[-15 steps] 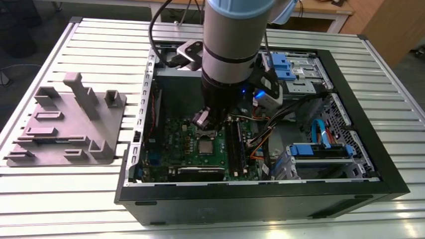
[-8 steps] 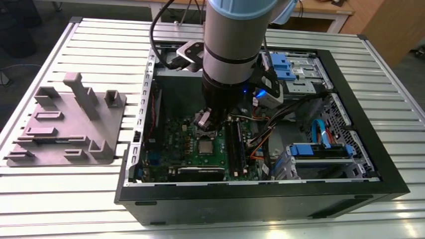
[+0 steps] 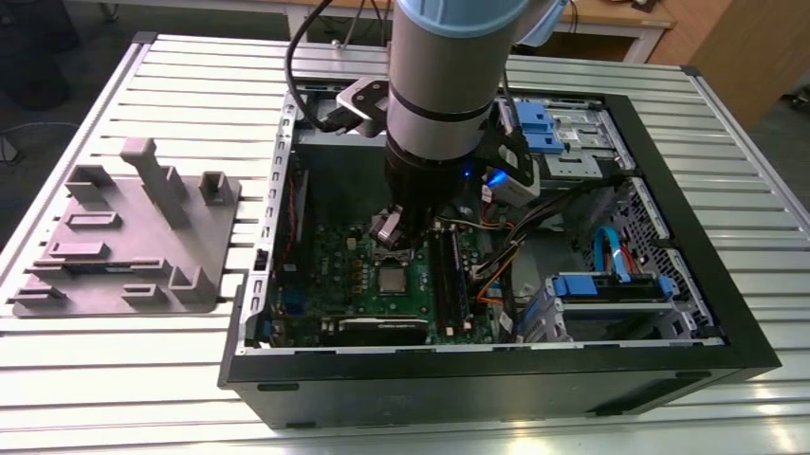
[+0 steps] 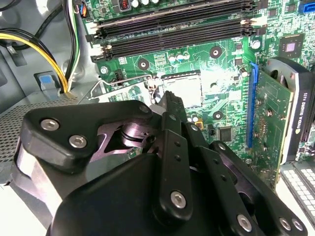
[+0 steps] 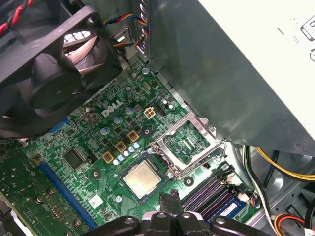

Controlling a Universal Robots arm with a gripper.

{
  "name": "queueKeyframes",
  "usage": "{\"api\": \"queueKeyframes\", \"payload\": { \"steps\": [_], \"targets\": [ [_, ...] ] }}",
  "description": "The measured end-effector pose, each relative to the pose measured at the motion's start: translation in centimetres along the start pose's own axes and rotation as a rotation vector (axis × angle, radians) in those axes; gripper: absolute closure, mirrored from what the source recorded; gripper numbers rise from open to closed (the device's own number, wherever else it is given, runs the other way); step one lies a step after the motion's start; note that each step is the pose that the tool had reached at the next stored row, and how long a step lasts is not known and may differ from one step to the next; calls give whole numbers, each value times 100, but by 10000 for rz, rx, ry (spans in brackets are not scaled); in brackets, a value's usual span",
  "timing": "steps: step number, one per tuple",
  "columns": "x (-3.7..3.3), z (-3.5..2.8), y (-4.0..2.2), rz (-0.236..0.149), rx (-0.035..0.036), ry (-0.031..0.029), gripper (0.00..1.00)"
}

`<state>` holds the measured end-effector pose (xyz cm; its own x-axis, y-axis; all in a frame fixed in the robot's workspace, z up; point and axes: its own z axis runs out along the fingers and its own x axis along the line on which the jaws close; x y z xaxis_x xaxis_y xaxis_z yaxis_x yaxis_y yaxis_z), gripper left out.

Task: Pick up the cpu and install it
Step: 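Close the cpu cover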

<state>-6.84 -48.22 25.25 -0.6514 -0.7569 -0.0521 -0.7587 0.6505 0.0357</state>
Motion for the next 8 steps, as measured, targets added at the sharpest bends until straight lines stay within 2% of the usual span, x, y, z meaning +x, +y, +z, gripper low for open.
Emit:
{"api": "queueKeyframes", "payload": {
  "steps": [3,5,7,8],
  "targets": [
    [-2,0,-2,-1,0,0,90],
    [-22,2,-24,0,-9,7,90],
    [-67,7,-78,4,-65,43,90],
    [-86,10,-102,8,-129,33,90]
  ]
}}
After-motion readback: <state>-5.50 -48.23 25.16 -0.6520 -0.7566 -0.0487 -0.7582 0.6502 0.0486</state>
